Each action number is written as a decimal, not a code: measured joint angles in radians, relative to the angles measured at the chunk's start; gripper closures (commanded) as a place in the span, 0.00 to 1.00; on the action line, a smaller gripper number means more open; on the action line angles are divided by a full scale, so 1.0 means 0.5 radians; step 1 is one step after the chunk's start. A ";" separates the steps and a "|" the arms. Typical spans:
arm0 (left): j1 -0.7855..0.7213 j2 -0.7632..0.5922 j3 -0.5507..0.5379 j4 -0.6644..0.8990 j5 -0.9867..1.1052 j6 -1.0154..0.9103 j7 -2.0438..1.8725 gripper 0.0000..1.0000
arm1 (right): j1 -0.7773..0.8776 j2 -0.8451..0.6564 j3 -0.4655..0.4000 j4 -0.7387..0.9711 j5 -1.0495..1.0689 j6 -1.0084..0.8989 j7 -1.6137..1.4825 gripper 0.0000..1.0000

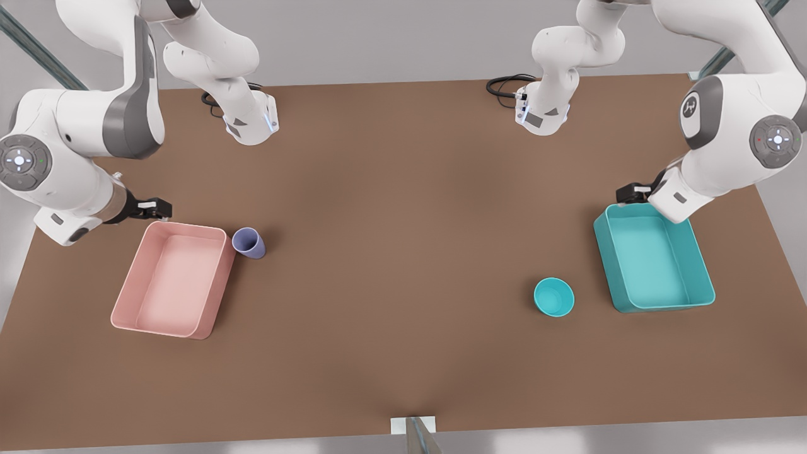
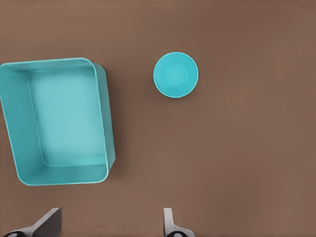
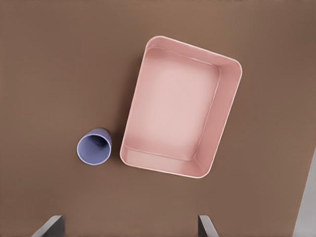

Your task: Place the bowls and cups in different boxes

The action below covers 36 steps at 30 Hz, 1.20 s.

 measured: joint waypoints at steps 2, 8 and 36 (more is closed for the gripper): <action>0.000 0.010 0.002 0.000 -0.001 0.009 -0.003 0.00 | 0.006 0.011 0.002 0.012 0.001 0.006 -0.004 0.00; -0.191 0.685 -0.107 0.105 0.046 0.310 -0.012 0.00 | 0.448 0.335 0.004 -0.107 0.171 0.053 0.071 0.00; -0.405 1.194 -0.037 -0.075 0.443 1.346 -0.096 0.79 | 0.311 0.183 0.000 -1.534 0.299 1.498 0.383 0.00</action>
